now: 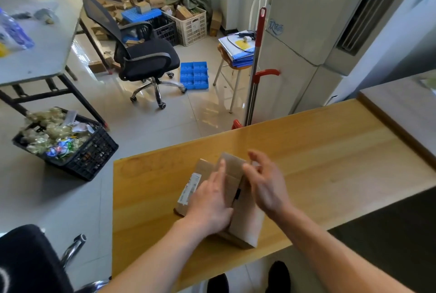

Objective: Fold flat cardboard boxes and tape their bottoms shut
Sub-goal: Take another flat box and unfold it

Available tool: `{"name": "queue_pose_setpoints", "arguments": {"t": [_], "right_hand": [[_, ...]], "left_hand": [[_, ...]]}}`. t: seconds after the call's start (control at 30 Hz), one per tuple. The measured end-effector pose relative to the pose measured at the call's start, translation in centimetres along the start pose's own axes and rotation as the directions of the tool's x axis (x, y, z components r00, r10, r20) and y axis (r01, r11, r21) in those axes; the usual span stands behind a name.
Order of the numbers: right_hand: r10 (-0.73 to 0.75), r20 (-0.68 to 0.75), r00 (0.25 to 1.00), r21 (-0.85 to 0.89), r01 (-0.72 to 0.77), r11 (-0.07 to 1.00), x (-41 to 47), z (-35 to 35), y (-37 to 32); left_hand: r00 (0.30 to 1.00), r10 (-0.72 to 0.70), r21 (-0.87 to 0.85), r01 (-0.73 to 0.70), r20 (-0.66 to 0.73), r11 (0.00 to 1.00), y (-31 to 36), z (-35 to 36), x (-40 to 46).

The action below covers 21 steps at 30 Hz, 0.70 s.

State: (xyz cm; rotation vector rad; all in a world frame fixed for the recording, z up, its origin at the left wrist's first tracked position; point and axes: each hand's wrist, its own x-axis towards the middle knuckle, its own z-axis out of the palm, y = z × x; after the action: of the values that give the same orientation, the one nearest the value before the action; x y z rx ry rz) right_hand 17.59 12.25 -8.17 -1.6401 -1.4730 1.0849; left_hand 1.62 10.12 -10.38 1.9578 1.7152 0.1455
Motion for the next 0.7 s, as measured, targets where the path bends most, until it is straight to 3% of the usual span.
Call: {"name": "queue_pose_setpoints", "arguments": {"t": [0.07,0.13,0.17,0.23,0.3,0.37,0.47,0.5,0.53,0.6,0.63,0.7], "right_hand": [[-0.074,0.027,0.997,-0.23,0.079,0.97,-1.1,1.2,2.0],[-0.098,-0.012,0.995,-0.272,0.091,0.958,-1.6,1.6,3.0],[-0.107,-0.032,0.994,-0.299,0.093,0.95,-1.6,1.7,3.3],[-0.137,-0.029,0.99,-0.486,0.106,0.868,-0.9,1.2,3.7],[-0.031,0.048,0.998,-0.562,0.052,0.826,0.4,0.0,3.6],[0.091,0.193,0.977,-0.528,0.025,0.849,2.0,-1.1,3.5],[0.16,0.266,0.951,-0.589,0.03,0.807,3.6,-1.7,3.3],[0.191,0.244,0.951,-0.618,0.001,0.786,3.7,-1.8,3.5],[0.228,0.214,0.95,-0.647,-0.037,0.761,3.6,-1.9,3.8],[0.307,0.171,0.936,-0.663,-0.121,0.739,2.5,-2.1,4.9],[0.309,0.143,0.94,-0.655,-0.144,0.742,1.7,-2.3,5.6],[0.258,0.041,0.965,-0.616,-0.179,0.767,0.8,-3.2,7.2]], "left_hand": [[0.995,0.061,-0.154,-0.048,0.081,0.987,-1.2,-0.5,-0.1],[0.997,0.075,-0.048,-0.075,-0.002,0.996,-2.3,-0.6,-0.4],[0.998,0.036,0.003,-0.036,-0.051,0.999,-2.8,-0.4,-0.7],[0.993,-0.092,-0.116,0.083,-0.074,0.99,-3.4,0.1,-1.1],[0.988,-0.154,-0.305,0.14,-0.02,0.942,-3.6,0.7,-1.1],[0.985,-0.17,-0.337,0.161,0.005,0.927,-3.2,1.2,-1.0],[0.945,-0.307,-0.345,0.252,-0.115,0.904,-2.4,1.8,-1.0],[0.882,-0.446,-0.41,0.354,-0.154,0.841,-2.3,2.0,-1.1],[0.78,-0.609,-0.519,0.466,-0.141,0.717,-2.1,2.1,-1.2],[0.578,-0.816,-0.723,0.573,0.023,0.386,-1.0,2.6,-1.4],[0.539,-0.839,-0.774,0.561,0.071,0.295,-0.4,3.1,-1.5],[0.564,-0.826,-0.841,0.457,0.022,0.289,1.2,4.1,-1.3]]}}
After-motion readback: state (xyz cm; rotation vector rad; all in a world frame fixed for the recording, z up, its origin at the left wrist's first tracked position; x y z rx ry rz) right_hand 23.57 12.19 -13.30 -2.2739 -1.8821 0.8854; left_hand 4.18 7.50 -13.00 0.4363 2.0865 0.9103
